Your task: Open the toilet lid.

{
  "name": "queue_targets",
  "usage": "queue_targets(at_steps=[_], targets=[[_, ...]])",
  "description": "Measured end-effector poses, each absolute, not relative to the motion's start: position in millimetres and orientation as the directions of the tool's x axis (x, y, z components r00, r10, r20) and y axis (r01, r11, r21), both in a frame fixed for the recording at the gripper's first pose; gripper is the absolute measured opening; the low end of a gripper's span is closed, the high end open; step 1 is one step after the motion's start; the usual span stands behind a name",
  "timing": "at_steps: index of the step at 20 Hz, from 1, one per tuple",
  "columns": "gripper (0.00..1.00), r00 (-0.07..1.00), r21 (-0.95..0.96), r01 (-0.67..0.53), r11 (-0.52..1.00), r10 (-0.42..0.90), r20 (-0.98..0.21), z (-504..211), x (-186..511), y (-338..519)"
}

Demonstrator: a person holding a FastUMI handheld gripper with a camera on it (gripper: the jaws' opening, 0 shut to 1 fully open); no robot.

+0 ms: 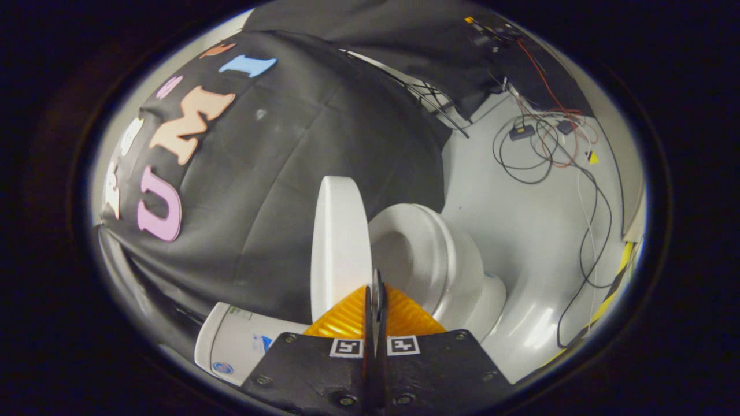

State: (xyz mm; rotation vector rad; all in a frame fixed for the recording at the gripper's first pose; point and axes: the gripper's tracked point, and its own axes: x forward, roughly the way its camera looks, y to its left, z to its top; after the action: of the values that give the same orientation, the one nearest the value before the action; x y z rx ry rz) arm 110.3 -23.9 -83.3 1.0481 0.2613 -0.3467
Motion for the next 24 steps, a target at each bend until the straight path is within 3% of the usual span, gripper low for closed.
queue_targets(at_steps=[24], targets=[[0.01,0.906,0.463,0.399,0.791,-0.262,-0.333,29,103,47]])
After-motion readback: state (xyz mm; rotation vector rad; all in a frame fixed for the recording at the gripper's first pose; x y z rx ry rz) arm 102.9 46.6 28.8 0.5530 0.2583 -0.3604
